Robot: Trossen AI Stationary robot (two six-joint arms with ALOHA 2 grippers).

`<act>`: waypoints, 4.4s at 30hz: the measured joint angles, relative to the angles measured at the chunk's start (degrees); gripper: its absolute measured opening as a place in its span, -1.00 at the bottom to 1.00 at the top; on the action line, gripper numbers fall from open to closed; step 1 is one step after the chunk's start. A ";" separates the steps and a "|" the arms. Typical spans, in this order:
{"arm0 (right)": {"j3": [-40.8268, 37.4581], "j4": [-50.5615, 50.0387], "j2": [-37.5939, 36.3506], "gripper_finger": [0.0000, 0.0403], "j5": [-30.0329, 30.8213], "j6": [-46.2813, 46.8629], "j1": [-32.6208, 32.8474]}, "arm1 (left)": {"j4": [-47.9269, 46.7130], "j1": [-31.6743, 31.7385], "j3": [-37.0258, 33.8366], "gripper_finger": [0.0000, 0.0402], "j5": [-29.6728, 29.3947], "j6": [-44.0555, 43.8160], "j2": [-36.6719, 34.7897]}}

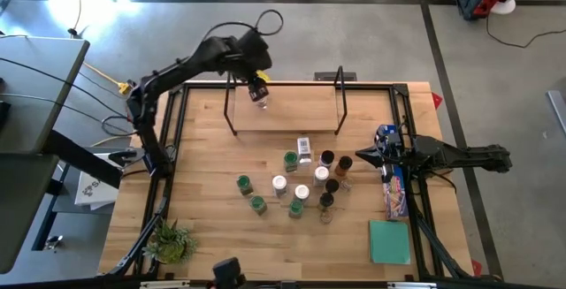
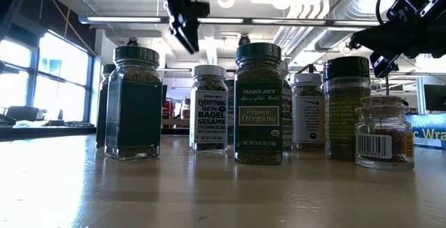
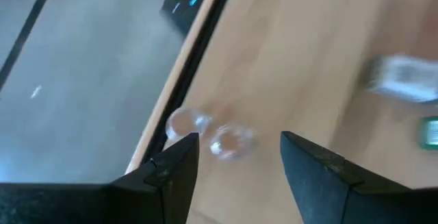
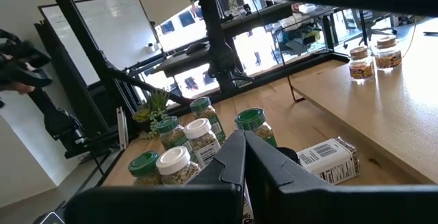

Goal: Shelf spices
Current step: Put the top brown seasoning bottle on the shelf aligned with the other brown seasoning bottle

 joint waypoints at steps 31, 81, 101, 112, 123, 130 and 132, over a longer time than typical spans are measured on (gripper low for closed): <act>-0.02 0.00 0.02 -1.00 0.01 0.00 0.00 | 36.25 -32.75 -43.25 0.29 4.27 -17.25 -20.37; 10.03 14.37 3.51 -1.00 2.49 20.78 0.98 | 10.32 -43.08 -16.12 0.54 -19.47 -56.27 -13.69; 49.92 -50.26 55.56 -0.93 -22.26 20.21 12.60 | -13.99 -45.14 -16.12 0.54 -32.10 -55.53 -27.17; 38.59 -39.36 57.39 -0.10 -8.55 21.56 17.35 | -20.67 -51.68 -16.16 0.54 -35.79 -60.30 -27.82; 37.96 -39.85 68.54 0.06 4.06 16.56 17.79 | -21.35 -53.11 -16.16 0.54 -35.43 -65.61 -27.82; 37.92 -35.13 73.81 0.06 8.10 15.03 17.79 | -21.19 -53.11 -16.16 0.54 -33.20 -68.44 -27.82; 37.93 -32.63 75.07 0.06 8.08 13.30 17.79 | -21.17 -53.11 -16.16 0.54 -33.20 -68.87 -27.82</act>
